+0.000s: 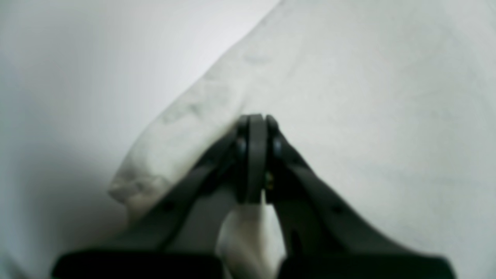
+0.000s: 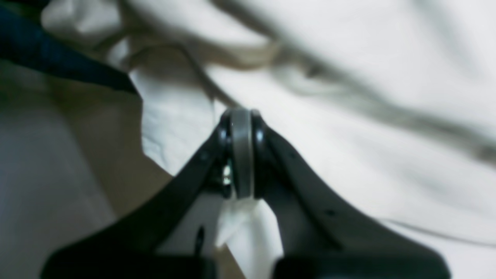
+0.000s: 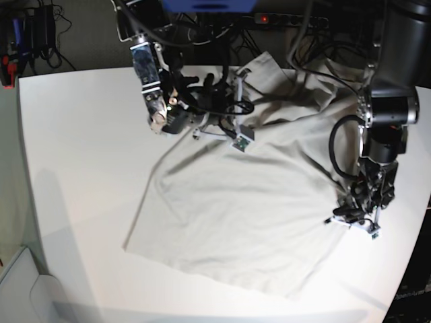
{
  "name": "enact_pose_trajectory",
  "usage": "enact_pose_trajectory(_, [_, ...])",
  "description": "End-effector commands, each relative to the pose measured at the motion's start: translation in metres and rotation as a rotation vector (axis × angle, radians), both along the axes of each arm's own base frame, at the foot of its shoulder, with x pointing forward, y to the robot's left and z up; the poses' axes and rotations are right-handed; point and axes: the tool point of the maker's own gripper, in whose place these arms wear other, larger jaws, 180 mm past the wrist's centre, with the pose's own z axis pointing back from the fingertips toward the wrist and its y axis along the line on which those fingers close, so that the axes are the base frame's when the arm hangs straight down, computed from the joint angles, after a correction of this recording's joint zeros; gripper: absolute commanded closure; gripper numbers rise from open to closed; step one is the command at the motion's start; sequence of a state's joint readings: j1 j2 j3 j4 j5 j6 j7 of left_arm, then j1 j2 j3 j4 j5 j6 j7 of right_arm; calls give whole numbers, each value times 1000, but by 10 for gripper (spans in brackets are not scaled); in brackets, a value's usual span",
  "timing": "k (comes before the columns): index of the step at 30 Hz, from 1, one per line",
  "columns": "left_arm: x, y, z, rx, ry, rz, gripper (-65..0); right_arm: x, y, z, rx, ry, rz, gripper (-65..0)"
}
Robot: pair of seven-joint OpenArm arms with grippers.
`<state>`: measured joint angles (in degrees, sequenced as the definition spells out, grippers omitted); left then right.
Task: Layout the t-shirt on the table in an organized manner, then fold the t-shirt properly
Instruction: 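Grasp the shirt edge with the right gripper and pull it outward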
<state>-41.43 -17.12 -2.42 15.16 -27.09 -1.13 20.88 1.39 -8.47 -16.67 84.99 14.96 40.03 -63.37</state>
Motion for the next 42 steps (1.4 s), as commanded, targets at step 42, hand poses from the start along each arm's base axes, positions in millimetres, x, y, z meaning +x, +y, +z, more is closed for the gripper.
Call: enact_pose_trajectory(42, [-119,31,-74,-172,291,158,-1,148,-205,-11,-210,-58,-341,0])
